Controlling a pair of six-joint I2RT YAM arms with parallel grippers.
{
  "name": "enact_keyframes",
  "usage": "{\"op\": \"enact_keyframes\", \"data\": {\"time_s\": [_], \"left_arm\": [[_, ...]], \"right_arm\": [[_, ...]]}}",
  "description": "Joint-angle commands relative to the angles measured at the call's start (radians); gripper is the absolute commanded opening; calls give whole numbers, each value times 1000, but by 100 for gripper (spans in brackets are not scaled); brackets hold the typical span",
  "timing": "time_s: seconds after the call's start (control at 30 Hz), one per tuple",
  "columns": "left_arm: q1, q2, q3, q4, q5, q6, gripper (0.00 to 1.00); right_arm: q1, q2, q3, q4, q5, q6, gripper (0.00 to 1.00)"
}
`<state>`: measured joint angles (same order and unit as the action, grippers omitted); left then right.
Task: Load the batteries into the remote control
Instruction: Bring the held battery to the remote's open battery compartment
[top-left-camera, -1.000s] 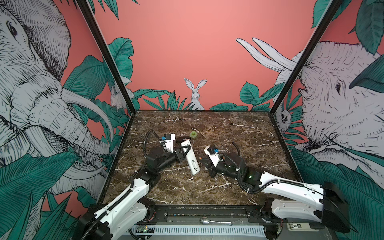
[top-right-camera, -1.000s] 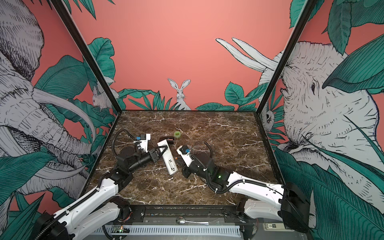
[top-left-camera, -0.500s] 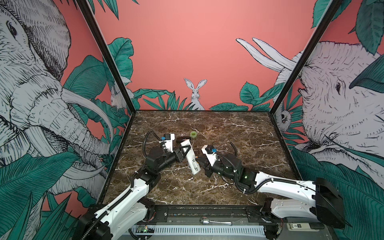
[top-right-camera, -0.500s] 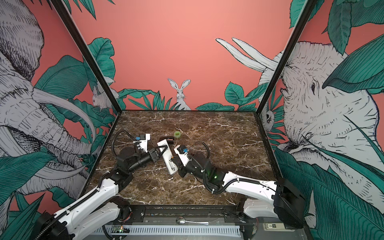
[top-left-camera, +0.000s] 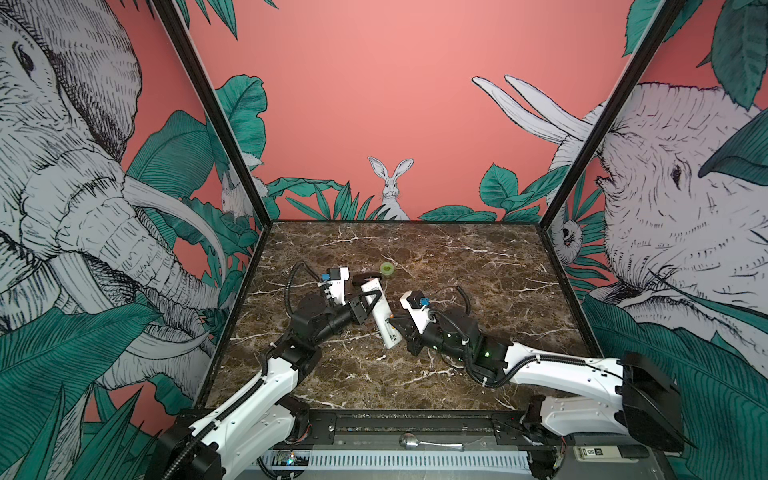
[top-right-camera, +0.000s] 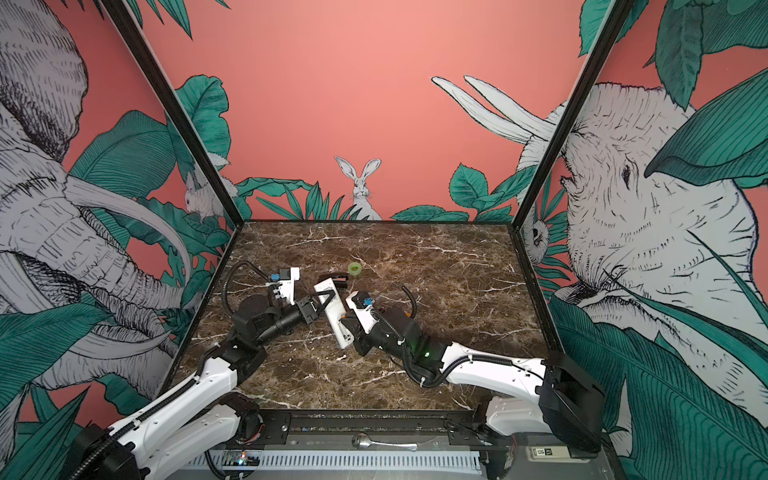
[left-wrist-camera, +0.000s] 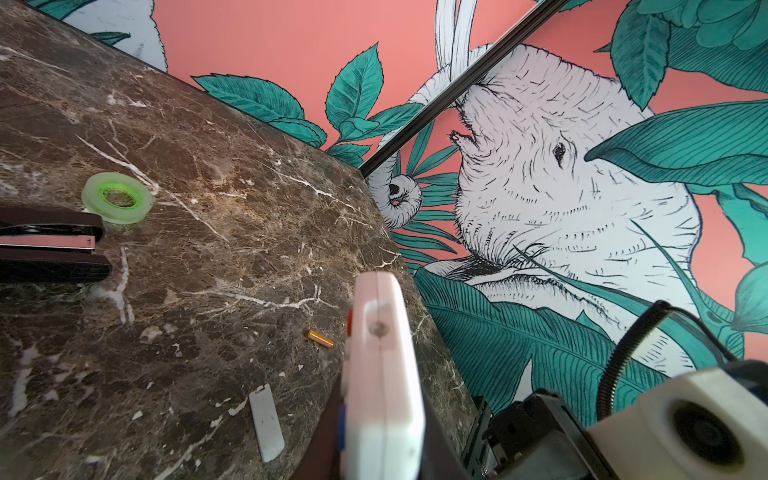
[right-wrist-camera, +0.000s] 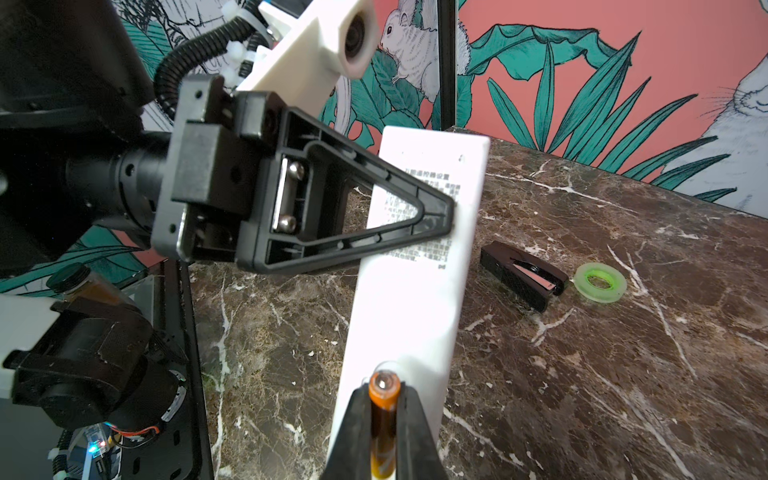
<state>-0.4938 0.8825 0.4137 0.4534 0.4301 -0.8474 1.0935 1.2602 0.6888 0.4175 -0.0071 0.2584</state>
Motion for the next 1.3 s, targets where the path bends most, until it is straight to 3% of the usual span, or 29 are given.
{"op": "enact_keyframes", "data": {"time_s": [0.0, 1.27], "left_arm": [[5, -22, -18, 62, 6, -20, 0], [6, -46, -50, 94, -30, -41, 0]], "right_arm": [[8, 11, 0, 62, 6, 13, 0], [18, 54, -10, 98, -1, 60, 1]]}}
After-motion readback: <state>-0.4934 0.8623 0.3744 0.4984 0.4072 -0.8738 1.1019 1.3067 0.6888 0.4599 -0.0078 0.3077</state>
